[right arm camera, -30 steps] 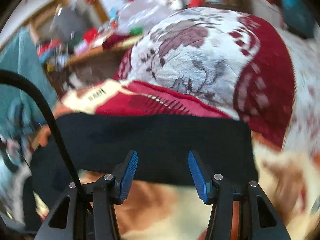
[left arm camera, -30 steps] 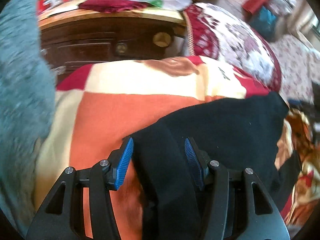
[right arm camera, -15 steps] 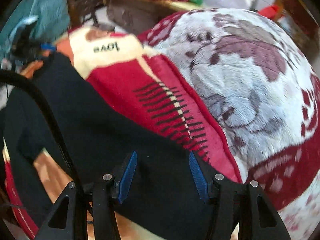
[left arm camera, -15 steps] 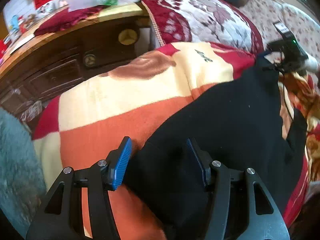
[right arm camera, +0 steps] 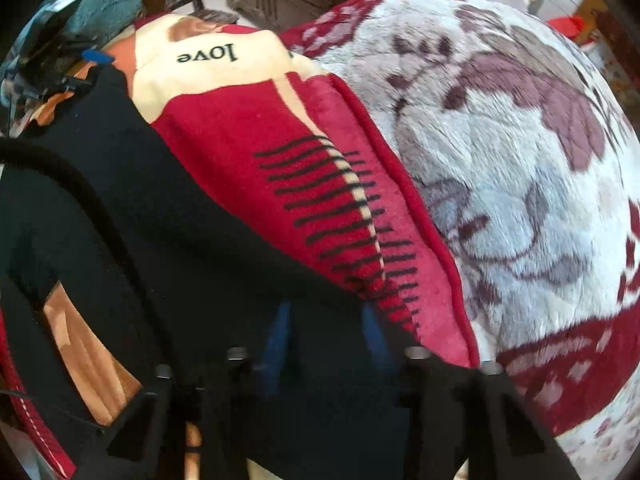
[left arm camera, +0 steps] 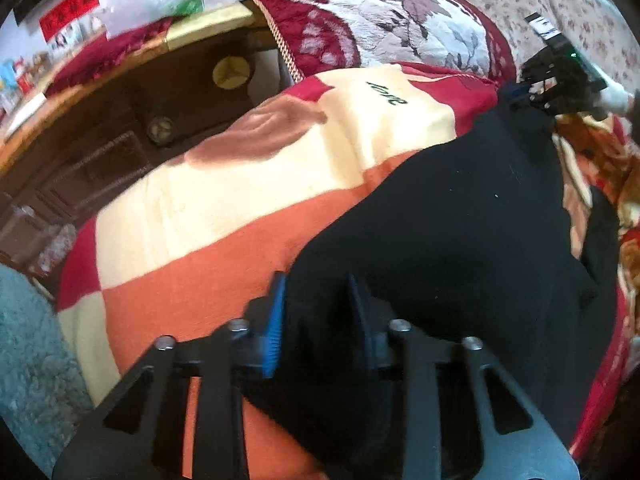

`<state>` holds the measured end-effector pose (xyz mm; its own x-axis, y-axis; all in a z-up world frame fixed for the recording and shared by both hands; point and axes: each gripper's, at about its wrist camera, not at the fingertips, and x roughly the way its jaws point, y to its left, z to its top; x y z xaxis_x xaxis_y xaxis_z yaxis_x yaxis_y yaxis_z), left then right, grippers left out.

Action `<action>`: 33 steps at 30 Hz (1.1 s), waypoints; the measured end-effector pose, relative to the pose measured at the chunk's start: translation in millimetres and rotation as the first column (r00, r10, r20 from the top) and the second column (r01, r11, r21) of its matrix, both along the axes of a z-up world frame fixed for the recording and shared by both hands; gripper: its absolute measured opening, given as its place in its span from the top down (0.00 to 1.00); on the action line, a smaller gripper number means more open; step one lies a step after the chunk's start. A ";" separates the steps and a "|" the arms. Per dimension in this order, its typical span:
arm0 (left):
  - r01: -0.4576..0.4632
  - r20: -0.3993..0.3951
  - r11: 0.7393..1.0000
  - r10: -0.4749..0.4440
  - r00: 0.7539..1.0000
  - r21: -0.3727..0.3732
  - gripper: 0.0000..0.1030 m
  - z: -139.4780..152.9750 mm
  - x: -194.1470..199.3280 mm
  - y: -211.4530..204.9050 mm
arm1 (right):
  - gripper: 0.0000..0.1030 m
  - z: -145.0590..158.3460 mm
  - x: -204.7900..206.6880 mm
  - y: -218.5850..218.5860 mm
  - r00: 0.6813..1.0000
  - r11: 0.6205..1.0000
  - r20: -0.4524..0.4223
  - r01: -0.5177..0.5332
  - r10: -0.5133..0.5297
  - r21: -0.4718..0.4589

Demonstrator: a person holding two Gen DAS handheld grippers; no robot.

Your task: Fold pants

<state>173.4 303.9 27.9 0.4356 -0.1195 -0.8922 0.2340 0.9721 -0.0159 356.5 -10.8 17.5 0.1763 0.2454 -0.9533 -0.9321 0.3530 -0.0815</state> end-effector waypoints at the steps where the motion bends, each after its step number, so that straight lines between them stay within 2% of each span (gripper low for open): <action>1: 0.001 0.007 1.000 -0.001 1.000 0.009 0.89 1.2 -0.6 -3.6 | 0.93 0.5 -4.0 -0.9 1.000 1.000 0.017 -0.002 0.002 -0.002; 4: -0.015 0.038 0.999 0.013 0.999 0.041 0.91 9.9 -4.9 -14.6 | 0.98 7.3 -18.4 -10.8 0.999 1.000 0.047 0.006 -0.006 0.001; 8: 0.005 0.083 1.000 -0.007 0.997 0.023 0.92 29.6 -19.6 -27.4 | 0.99 27.4 -36.9 -30.4 0.996 1.000 0.082 0.022 -0.023 0.006; 10: 0.008 0.095 0.999 -0.012 0.995 0.042 0.92 34.4 -23.9 -35.1 | 0.99 43.7 -39.3 -39.8 0.989 0.998 0.134 0.050 -0.055 0.038; 12: 0.000 0.096 0.999 -0.004 0.995 0.038 0.92 35.7 -25.1 -38.6 | 0.96 54.0 -34.0 -47.1 0.986 0.995 0.141 0.075 -0.085 0.069; 14: -0.001 0.100 0.999 -0.003 0.995 0.032 0.92 36.3 -25.7 -41.0 | 0.84 56.7 -24.8 -46.1 0.981 0.994 0.167 0.090 -0.099 0.056; 16: -0.001 0.099 0.999 -0.002 0.995 0.034 0.92 34.4 -24.9 -40.0 | 0.53 47.1 -13.9 -32.6 0.987 0.997 0.140 0.070 -0.074 0.031; 17: -0.005 0.097 0.999 0.001 0.995 0.035 0.92 33.0 -24.1 -37.6 | 0.52 37.9 -16.1 -29.0 0.990 0.998 0.128 0.057 -0.056 -0.006; 21: -0.042 0.082 0.999 0.042 0.996 0.002 0.92 25.6 -17.9 -19.5 | 0.52 9.8 -0.6 -16.9 0.994 0.994 0.108 0.010 0.002 -0.109; 25: -0.042 0.071 0.999 0.043 0.997 -0.009 0.92 20.4 -14.8 -15.6 | 0.52 0.2 19.2 -15.3 0.998 0.992 0.060 -0.014 0.022 -0.124; 30: -0.032 0.062 0.999 0.032 0.998 -0.002 0.92 16.8 -11.3 -20.2 | 0.51 -2.6 45.5 -14.2 0.996 0.990 -0.087 -0.032 0.020 -0.138; 32: -0.031 0.061 1.000 0.031 0.998 -0.003 0.92 16.4 -11.5 -18.9 | 0.56 -1.7 48.5 -13.4 0.992 0.988 -0.124 -0.032 0.013 -0.154; 33: -0.032 0.059 0.999 0.032 0.998 -0.003 0.92 16.0 -11.6 -18.1 | 0.66 -2.0 48.1 -12.4 0.991 0.986 -0.129 -0.048 0.028 -0.159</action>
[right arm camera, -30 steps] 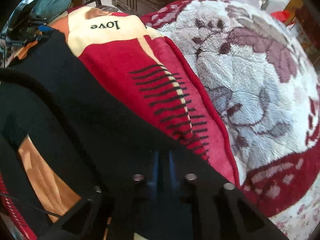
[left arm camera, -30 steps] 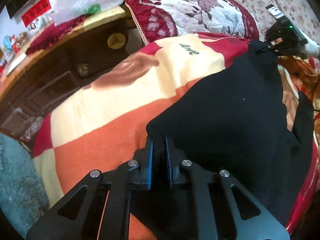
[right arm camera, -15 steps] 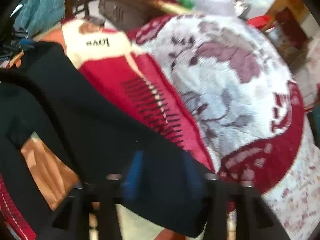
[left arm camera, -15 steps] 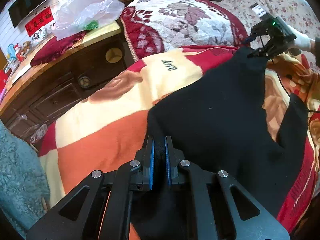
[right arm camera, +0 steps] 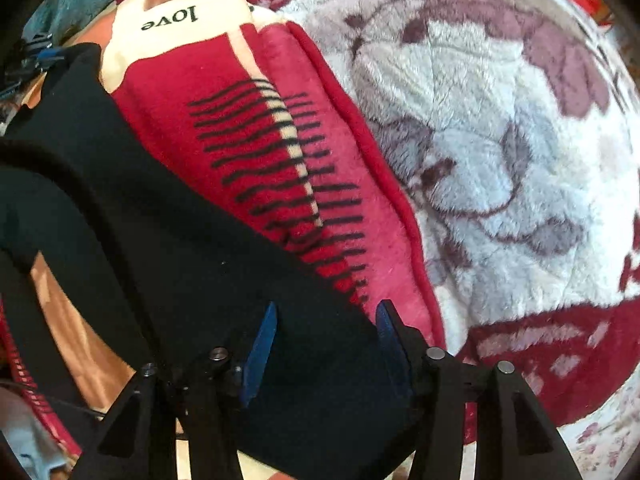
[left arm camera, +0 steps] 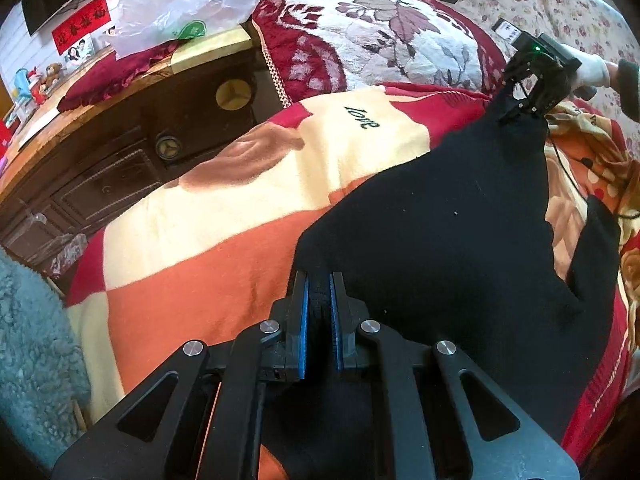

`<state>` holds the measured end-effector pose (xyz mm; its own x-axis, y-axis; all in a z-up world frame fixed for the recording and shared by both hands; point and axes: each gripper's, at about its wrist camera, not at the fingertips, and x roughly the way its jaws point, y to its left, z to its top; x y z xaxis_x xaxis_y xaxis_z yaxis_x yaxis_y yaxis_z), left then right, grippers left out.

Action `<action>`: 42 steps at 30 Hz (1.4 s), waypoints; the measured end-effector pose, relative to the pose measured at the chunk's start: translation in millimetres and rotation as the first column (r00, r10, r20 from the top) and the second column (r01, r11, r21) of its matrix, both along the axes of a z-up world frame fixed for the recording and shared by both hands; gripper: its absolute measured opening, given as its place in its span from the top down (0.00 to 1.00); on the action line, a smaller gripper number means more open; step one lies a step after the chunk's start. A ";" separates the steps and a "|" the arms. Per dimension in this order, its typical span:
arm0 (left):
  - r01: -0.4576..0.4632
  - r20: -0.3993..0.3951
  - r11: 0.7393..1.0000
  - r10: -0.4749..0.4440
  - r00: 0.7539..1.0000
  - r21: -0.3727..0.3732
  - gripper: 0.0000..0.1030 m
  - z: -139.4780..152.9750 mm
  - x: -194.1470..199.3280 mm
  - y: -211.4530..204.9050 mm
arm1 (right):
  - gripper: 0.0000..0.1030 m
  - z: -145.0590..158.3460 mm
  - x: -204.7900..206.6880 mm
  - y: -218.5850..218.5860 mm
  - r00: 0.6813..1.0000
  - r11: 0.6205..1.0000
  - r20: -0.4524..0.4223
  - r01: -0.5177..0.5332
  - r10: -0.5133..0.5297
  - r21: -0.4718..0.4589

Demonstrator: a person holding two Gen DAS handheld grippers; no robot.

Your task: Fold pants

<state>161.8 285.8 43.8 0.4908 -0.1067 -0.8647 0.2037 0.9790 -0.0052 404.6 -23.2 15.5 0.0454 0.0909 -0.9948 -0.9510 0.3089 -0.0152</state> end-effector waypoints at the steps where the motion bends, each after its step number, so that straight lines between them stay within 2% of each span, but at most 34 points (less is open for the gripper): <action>1: -0.006 -0.001 1.000 0.006 1.000 0.000 0.92 -0.2 -0.1 1.1 | 0.74 -0.9 -1.4 1.1 1.000 1.000 0.006 -0.020 0.020 -0.010; 4: -0.015 0.005 1.000 0.015 1.000 -0.015 0.92 2.1 -2.2 1.6 | 0.86 2.9 -21.5 -0.1 0.996 0.997 0.069 -0.059 0.062 -0.045; 9: -0.017 0.012 1.000 0.017 1.000 -0.016 0.92 1.9 -5.5 -0.8 | 0.87 23.4 -49.9 -17.4 0.988 0.999 0.150 -0.033 0.031 0.012; 16: -0.047 0.004 0.999 0.047 0.999 -0.011 0.92 -4.0 -1.8 2.4 | 0.87 36.7 -64.7 -49.5 0.977 0.995 0.204 0.049 -0.065 0.085; 21: -0.044 -0.020 0.999 0.044 0.999 -0.017 0.91 -10.4 1.4 3.2 | 0.87 55.8 -92.7 -78.3 0.946 0.969 0.272 0.119 -0.178 0.218; 24: -0.090 -0.031 0.996 0.089 0.996 -0.027 0.91 -15.4 8.5 9.5 | 0.87 62.1 -108.4 -91.9 0.930 0.955 0.291 0.150 -0.224 0.256; 26: -0.073 -0.015 0.997 0.073 0.997 -0.017 0.91 -11.1 5.3 6.1 | 0.87 66.8 -114.5 -94.4 0.927 0.953 0.291 0.162 -0.236 0.256; 29: -0.031 0.014 1.000 0.031 0.999 0.002 0.92 1.5 -8.0 -3.5 | 0.88 68.7 -118.5 -86.7 0.915 0.948 0.319 0.159 -0.247 0.277; 33: -0.002 0.057 1.000 0.001 0.998 0.008 0.92 23.5 -31.3 -15.1 | 0.91 107.6 -137.7 -103.5 0.881 0.913 0.352 0.183 -0.317 0.365; 36: 0.030 0.103 1.000 -0.030 0.994 -0.008 0.92 42.3 -56.5 -24.2 | 0.94 132.3 -158.8 -120.5 0.867 0.872 0.331 0.204 -0.372 0.446; 38: 0.048 0.123 0.999 -0.048 0.991 0.002 0.92 49.4 -73.2 -32.6 | 0.94 137.4 -174.2 -129.4 0.876 0.865 0.300 0.218 -0.378 0.453; 39: 0.057 0.131 0.998 -0.058 0.990 0.011 0.92 51.9 -81.8 -37.6 | 0.94 135.2 -187.2 -133.5 0.885 0.874 0.290 0.217 -0.364 0.434; 41: 0.077 0.148 0.997 -0.074 0.986 -0.016 0.93 56.9 -102.6 -47.7 | 0.94 129.5 -206.2 -136.2 0.883 0.883 0.301 0.217 -0.359 0.416; 42: 0.085 0.151 0.996 -0.078 0.985 -0.036 0.93 58.2 -111.8 -52.2 | 0.94 126.1 -210.3 -138.4 0.882 0.875 0.284 0.237 -0.376 0.422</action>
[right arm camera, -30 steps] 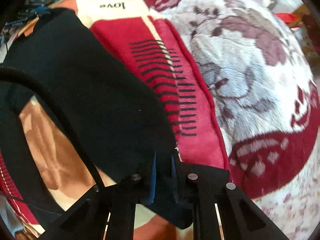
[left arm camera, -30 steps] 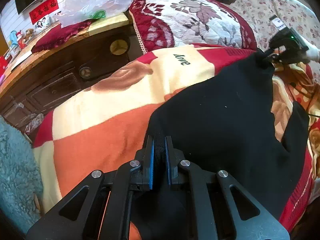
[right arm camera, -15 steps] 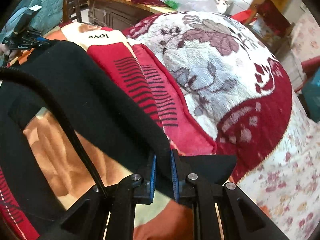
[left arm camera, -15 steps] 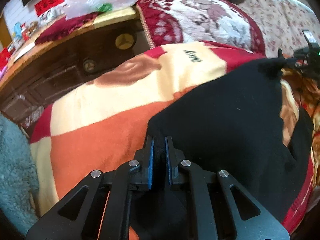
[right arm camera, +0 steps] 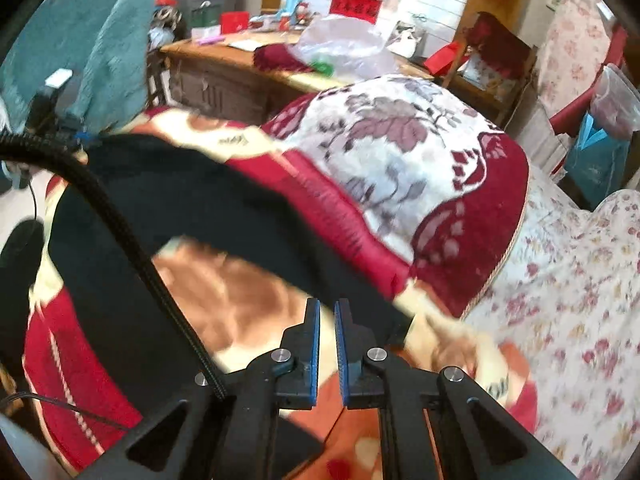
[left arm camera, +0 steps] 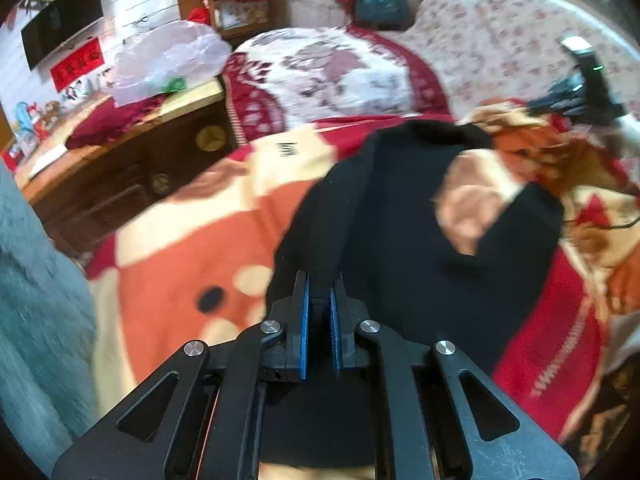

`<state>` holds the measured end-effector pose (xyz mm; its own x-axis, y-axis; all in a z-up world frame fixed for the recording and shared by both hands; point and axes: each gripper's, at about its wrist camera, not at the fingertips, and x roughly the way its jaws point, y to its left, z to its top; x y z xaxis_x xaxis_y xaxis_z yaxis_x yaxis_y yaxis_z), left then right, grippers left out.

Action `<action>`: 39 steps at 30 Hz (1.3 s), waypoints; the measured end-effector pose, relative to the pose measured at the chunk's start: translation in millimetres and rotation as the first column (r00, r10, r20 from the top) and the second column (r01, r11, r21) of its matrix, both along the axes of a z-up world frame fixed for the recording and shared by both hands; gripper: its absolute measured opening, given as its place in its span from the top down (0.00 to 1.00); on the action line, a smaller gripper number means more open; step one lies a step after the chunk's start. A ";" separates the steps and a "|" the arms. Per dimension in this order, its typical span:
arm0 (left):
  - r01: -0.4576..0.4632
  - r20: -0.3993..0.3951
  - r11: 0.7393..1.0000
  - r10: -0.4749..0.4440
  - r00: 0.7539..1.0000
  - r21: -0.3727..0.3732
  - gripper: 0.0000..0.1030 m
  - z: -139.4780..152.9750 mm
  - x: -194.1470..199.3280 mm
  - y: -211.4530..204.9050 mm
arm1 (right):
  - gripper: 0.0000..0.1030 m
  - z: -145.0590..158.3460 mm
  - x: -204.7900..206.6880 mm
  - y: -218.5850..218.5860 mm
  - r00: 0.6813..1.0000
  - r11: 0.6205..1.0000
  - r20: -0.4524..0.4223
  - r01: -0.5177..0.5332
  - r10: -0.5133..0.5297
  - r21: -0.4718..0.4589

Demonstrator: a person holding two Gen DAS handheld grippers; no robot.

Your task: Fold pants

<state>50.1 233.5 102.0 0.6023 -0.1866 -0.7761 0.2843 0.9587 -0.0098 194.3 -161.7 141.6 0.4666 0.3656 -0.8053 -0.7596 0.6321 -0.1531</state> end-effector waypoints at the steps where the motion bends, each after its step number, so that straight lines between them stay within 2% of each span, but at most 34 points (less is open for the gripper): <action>1: 0.016 0.006 1.000 -0.016 1.000 0.000 0.93 0.3 -12.2 -8.4 | 0.93 -4.5 -0.7 -3.1 0.999 0.999 -0.039 0.022 -0.021 0.037; 3: 0.051 0.011 0.999 -0.051 0.999 0.012 0.93 -1.4 -30.9 -23.5 | 0.89 -17.4 -3.5 -11.4 0.981 0.978 -0.178 0.111 -0.079 0.177; 5: 0.082 -0.004 0.997 -0.082 0.997 0.002 0.93 -6.4 -49.2 -38.0 | 0.74 -39.7 -0.6 -11.9 0.945 0.950 -0.303 0.197 -0.119 0.241; 6: 0.090 -0.012 0.996 -0.090 0.996 0.004 0.93 -9.9 -56.1 -43.4 | 0.56 -50.2 -1.0 -10.4 0.932 0.940 -0.335 0.229 -0.137 0.252; 7: 0.092 -0.020 0.996 -0.092 0.996 0.000 0.93 -14.5 -63.4 -47.9 | 0.51 -56.9 -1.1 -9.1 0.924 0.934 -0.356 0.242 -0.139 0.262; 11: 0.085 -0.048 0.995 -0.087 0.995 -0.049 0.93 -28.3 -79.8 -53.5 | 0.51 -81.5 7.2 -7.4 0.876 0.866 -0.455 0.348 -0.163 0.359; 13: 0.052 -0.053 0.996 -0.056 0.997 -0.075 0.93 -33.1 -80.1 -49.8 | 0.51 -86.3 18.4 -9.9 0.837 0.790 -0.518 0.433 -0.175 0.434; 14: 0.043 -0.053 0.995 -0.047 0.997 -0.086 0.93 -34.5 -80.5 -48.6 | 0.51 -88.0 25.0 -11.2 0.816 0.741 -0.551 0.478 -0.175 0.472; 15: 0.034 -0.052 0.995 -0.039 0.998 -0.096 0.93 -35.3 -80.3 -48.0 | 0.48 -91.1 32.9 -12.0 0.792 0.673 -0.586 0.528 -0.170 0.518; 17: 0.029 -0.047 0.994 -0.034 0.998 -0.101 0.93 -35.5 -83.2 -48.7 | 0.46 -97.1 46.5 -7.0 0.762 0.610 -0.624 0.582 -0.177 0.538; 19: 0.044 -0.041 0.996 -0.047 0.998 -0.081 0.93 -34.8 -86.4 -52.6 | 0.46 -100.8 62.3 3.1 0.729 0.582 -0.658 0.623 -0.189 0.523; 22: 0.068 -0.037 0.996 -0.070 0.997 -0.062 0.93 -33.0 -91.5 -58.9 | 0.45 -101.1 83.4 19.2 0.704 0.553 -0.684 0.653 -0.192 0.517; 25: 0.076 -0.036 0.995 -0.079 0.996 -0.060 0.93 -34.8 -93.1 -56.5 | 0.45 -101.6 104.4 43.8 0.692 0.555 -0.704 0.653 -0.159 0.516; 26: 0.075 -0.035 0.996 -0.077 0.996 -0.058 0.93 -35.1 -93.0 -56.0 | 0.45 -106.0 110.8 51.9 0.674 0.559 -0.723 0.662 -0.151 0.500; 27: 0.068 -0.035 0.996 -0.070 0.997 -0.060 0.93 -35.3 -92.6 -54.6 | 0.56 -111.8 116.2 59.9 0.653 0.563 -0.743 0.671 -0.143 0.482; 28: 0.059 -0.037 0.996 -0.061 0.997 -0.061 0.93 -35.5 -91.5 -52.3 | 0.78 -114.5 117.1 64.0 0.655 0.575 -0.738 0.669 -0.159 0.470; 29: 0.048 -0.036 0.997 -0.051 0.998 -0.059 0.93 -35.3 -90.4 -49.2 | 0.88 -111.0 114.6 67.5 0.683 0.606 -0.701 0.651 -0.204 0.458; 30: 0.037 -0.033 0.998 -0.039 0.999 -0.056 0.93 -34.6 -89.5 -45.4 | 0.92 -106.9 110.6 67.8 0.710 0.619 -0.671 0.630 -0.214 0.468; 33: -0.011 -0.019 0.999 0.010 1.000 -0.045 0.93 -30.4 -87.1 -29.4 | 0.95 -86.8 84.6 52.8 0.782 0.627 -0.595 0.561 -0.186 0.541; 37: -0.057 0.009 0.997 0.058 0.998 -0.054 0.93 -23.0 -93.8 -11.7 | 0.95 -61.6 29.2 15.0 0.831 0.629 -0.531 0.503 -0.165 0.593; 39: -0.063 0.010 0.996 0.064 0.998 -0.057 0.93 -24.4 -101.0 -9.9 | 0.95 -52.0 -16.2 -5.9 0.851 0.626 -0.504 0.474 -0.146 0.619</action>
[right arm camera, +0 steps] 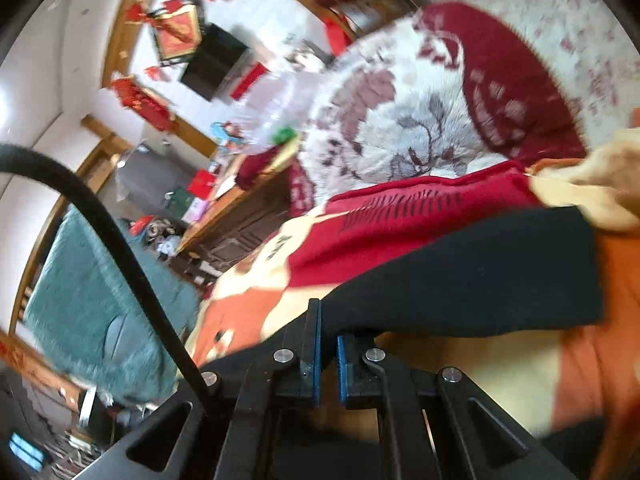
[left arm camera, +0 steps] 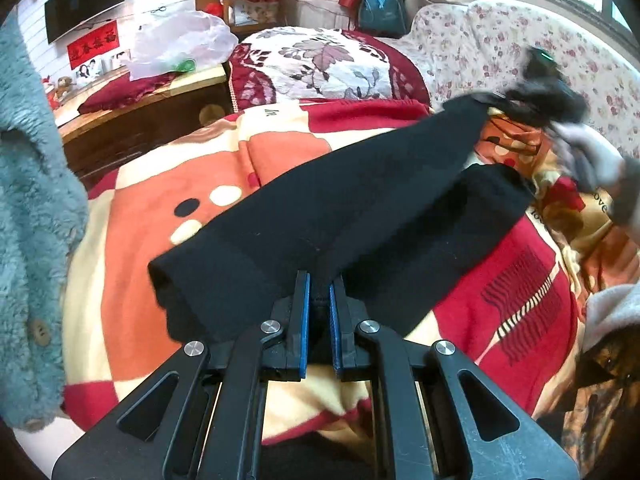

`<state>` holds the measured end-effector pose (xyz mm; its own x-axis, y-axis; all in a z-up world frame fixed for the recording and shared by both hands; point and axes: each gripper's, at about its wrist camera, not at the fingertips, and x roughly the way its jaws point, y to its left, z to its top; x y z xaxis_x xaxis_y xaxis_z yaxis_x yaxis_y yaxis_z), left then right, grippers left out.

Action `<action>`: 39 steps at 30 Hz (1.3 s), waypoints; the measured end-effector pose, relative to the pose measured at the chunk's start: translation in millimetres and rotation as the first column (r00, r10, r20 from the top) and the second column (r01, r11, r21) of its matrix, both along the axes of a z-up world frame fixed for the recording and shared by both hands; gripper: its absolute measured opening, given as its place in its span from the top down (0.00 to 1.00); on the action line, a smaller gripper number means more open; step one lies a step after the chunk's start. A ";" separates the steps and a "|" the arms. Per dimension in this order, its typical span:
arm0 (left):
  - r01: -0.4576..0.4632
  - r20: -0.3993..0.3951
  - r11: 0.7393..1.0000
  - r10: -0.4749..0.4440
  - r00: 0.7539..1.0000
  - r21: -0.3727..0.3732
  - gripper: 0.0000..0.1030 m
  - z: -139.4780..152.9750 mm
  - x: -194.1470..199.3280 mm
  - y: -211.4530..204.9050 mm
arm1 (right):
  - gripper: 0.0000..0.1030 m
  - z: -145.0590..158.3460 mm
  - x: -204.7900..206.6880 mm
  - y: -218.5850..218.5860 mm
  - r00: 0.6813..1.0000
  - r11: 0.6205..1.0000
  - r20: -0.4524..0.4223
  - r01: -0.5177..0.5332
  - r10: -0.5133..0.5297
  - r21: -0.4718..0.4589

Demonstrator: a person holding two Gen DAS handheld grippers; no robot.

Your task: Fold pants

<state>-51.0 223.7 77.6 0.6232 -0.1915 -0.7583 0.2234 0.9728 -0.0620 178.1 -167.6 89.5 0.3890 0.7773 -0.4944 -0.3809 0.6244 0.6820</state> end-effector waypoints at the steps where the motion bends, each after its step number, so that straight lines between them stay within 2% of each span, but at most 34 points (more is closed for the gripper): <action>1: -0.003 -0.009 1.000 0.003 1.000 -0.002 0.93 -3.3 -2.3 0.7 | 0.95 0.0 -12.6 -6.4 1.000 1.000 0.003 0.002 -0.002 0.002; 3: -0.020 -0.038 1.000 0.020 0.999 -0.007 0.93 -14.2 -4.3 0.9 | 0.95 -10.3 -51.9 -17.5 1.000 1.000 -0.002 0.007 -0.007 -0.013; 4: -0.036 -0.066 0.999 0.035 0.997 -0.014 0.93 -23.3 -4.6 0.9 | 0.95 -23.0 -68.3 -19.1 1.000 0.998 -0.019 0.002 -0.003 -0.064; 6: -0.063 -0.091 0.998 0.062 0.994 -0.010 0.92 -31.8 -4.6 0.5 | 0.95 -51.5 -84.8 -18.0 0.998 0.990 -0.067 -0.006 -0.004 -0.140; 9: -0.109 -0.138 0.993 0.101 0.985 -0.050 0.88 -32.1 -4.2 7.1 | 0.95 -100.6 -94.4 -17.5 0.981 0.983 -0.191 -0.010 -0.026 -0.183; 10: -0.132 -0.160 0.989 0.120 0.980 -0.067 0.87 -30.8 -6.1 11.2 | 0.95 -104.1 -97.2 -20.4 0.980 0.988 -0.195 0.005 -0.035 -0.155; 11: -0.154 -0.168 0.985 0.139 0.976 -0.081 0.83 -28.2 -10.6 15.0 | 0.94 -100.8 -97.1 -23.0 0.978 0.990 -0.202 0.014 -0.042 -0.141; 13: -0.205 -0.184 0.974 0.185 0.965 -0.098 0.71 -23.9 -22.9 23.6 | 0.90 -90.4 -98.2 -25.0 0.979 0.985 -0.198 0.008 -0.043 -0.172; 14: -0.237 -0.193 0.965 0.213 0.958 -0.113 0.60 -22.8 -28.6 28.8 | 0.88 -83.5 -100.6 -25.4 0.983 0.981 -0.177 0.007 -0.042 -0.194; 17: -0.350 -0.218 0.910 0.304 0.928 -0.222 0.57 -19.3 -45.2 46.4 | 0.85 -66.5 -113.1 -26.4 0.993 0.975 -0.119 -0.007 -0.020 -0.222; 18: -0.380 -0.231 0.882 0.323 0.918 -0.278 0.52 -18.6 -49.5 51.6 | 0.83 -62.2 -117.5 -25.4 0.994 0.975 -0.106 -0.013 -0.011 -0.220; 19: -0.414 -0.246 0.838 0.343 0.906 -0.356 0.49 -18.9 -54.2 56.3 | 0.83 -59.0 -119.9 -22.8 0.995 0.979 -0.100 -0.027 0.007 -0.203; 21: -0.460 -0.270 0.770 0.374 0.887 -0.443 0.43 -21.0 -57.5 57.9 | 0.82 -54.8 -127.1 -14.6 0.993 0.987 -0.094 -0.079 0.066 -0.140; 24: -0.512 -0.278 0.754 0.431 0.858 -0.413 0.43 -24.1 -52.4 52.6 | 0.80 -52.6 -133.0 9.0 0.985 0.984 -0.088 -0.158 0.151 -0.084; 25: -0.541 -0.272 0.747 0.468 0.841 -0.386 0.43 -25.2 -49.4 52.1 | 0.80 -52.1 -134.3 18.9 0.980 0.980 -0.086 -0.185 0.179 -0.070; 28: -0.589 -0.294 0.714 0.510 0.808 -0.379 0.43 -30.4 -43.7 55.5 | 0.79 -45.6 -143.5 60.2 0.960 0.953 -0.026 -0.281 0.280 -0.112; 30: -0.592 -0.298 0.710 0.511 0.806 -0.382 0.43 -32.2 -37.5 55.9 | 0.74 -38.1 -153.5 93.8 0.932 0.921 0.052 -0.344 0.359 -0.181; 31: -0.594 -0.292 0.718 0.518 0.804 -0.362 0.43 -32.7 -34.8 54.7 | 0.66 -35.3 -159.1 109.7 0.911 0.900 0.089 -0.376 0.403 -0.220; 32: -0.594 -0.289 0.724 0.519 0.804 -0.350 0.43 -33.1 -32.9 53.7 | 0.62 -33.5 -165.6 128.1 0.882 0.871 0.125 -0.409 0.454 -0.273; 33: -0.593 -0.289 0.727 0.519 0.804 -0.346 0.43 -34.7 -31.7 54.6 | 0.58 -32.6 -174.0 154.0 0.834 0.822 0.159 -0.453 0.527 -0.346; 34: -0.595 -0.292 0.727 0.520 0.803 -0.342 0.43 -36.3 -29.0 54.9 | 0.58 -33.5 -182.0 162.9 0.806 0.793 0.174 -0.475 0.566 -0.382; 36: -0.606 -0.303 0.716 0.526 0.795 -0.347 0.43 -39.7 -24.9 56.7 | 0.58 -37.2 -197.7 198.3 0.726 0.714 0.218 -0.492 0.652 -0.498; 39: -0.614 -0.315 0.702 0.528 0.789 -0.362 0.43 -43.5 -21.6 58.0 | 0.58 -47.7 -209.0 225.9 0.653 0.655 0.255 -0.489 0.713 -0.577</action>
<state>-72.6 281.7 34.2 0.5861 -0.1683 -0.7926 -0.4231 0.7706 -0.4765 -30.9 58.3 41.8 0.1599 0.6615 -0.7327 -0.9483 0.3091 0.0721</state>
